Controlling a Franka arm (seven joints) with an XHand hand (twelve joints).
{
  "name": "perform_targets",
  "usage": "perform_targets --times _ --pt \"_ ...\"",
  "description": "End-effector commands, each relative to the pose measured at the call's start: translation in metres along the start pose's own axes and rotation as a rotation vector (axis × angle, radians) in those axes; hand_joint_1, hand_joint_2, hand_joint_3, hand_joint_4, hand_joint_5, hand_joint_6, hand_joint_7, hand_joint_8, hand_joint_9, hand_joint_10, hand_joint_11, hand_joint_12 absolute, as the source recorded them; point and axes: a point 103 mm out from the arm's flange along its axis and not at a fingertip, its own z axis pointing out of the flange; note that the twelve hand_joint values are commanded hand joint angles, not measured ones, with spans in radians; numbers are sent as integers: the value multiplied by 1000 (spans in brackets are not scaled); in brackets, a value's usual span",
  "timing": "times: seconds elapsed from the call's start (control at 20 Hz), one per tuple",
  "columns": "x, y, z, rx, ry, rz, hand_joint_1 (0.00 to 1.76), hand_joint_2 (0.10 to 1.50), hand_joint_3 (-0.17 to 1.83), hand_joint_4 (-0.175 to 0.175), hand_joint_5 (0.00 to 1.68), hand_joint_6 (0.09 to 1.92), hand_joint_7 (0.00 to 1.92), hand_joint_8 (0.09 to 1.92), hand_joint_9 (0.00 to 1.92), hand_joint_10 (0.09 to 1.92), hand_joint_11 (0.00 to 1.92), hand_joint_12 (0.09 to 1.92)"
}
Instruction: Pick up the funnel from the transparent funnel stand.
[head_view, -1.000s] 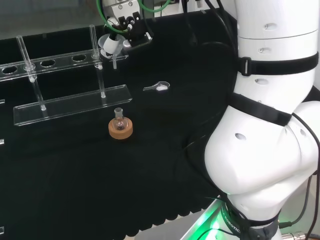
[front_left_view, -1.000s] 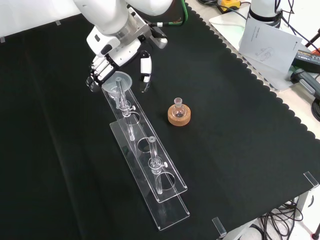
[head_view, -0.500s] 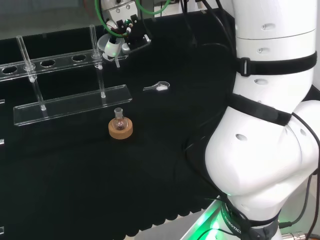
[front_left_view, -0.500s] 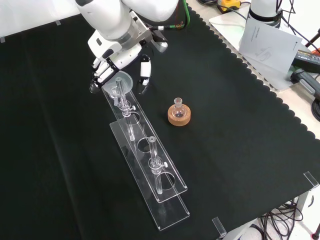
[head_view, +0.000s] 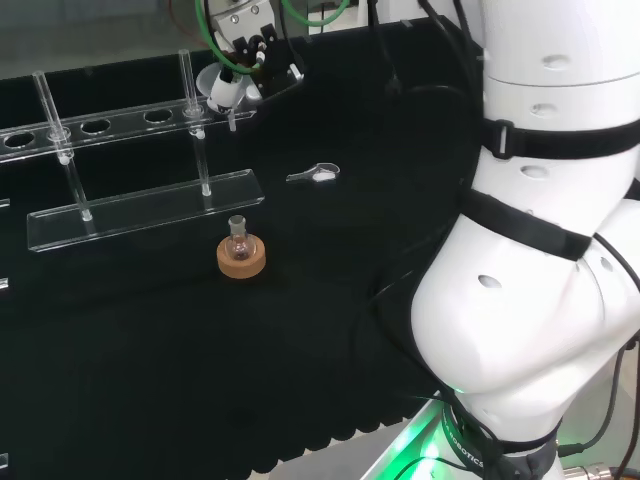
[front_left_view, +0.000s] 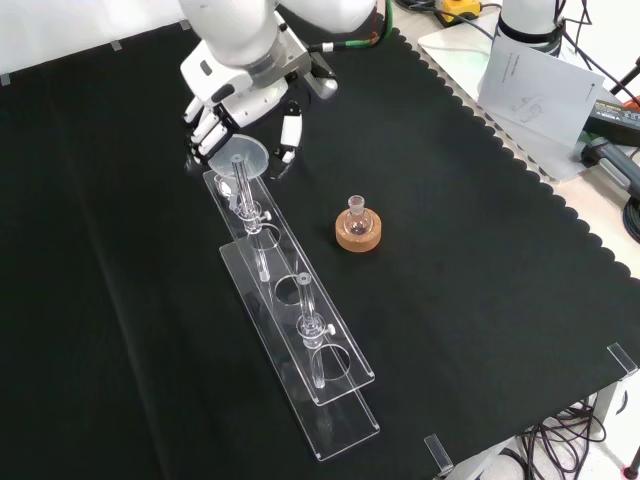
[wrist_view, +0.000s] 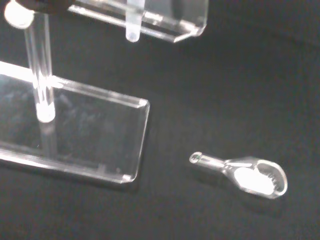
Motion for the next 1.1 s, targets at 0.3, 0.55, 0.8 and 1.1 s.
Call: perform_targets --times 0.3,0.55,0.8,1.1 --pt "-17 -33 -49 -96 4 76 761 877 462 -43 661 561 712 762 1061 587 594 1254" --pt "-20 -60 -71 -81 -13 107 756 879 466 -51 615 578 709 768 1052 589 595 1254" --pt "-20 -94 -81 -93 -19 122 755 878 473 -52 591 602 700 781 1041 605 593 1260" --pt "-18 -133 -80 -93 -17 134 755 877 477 -51 586 609 695 783 1038 609 593 1260"
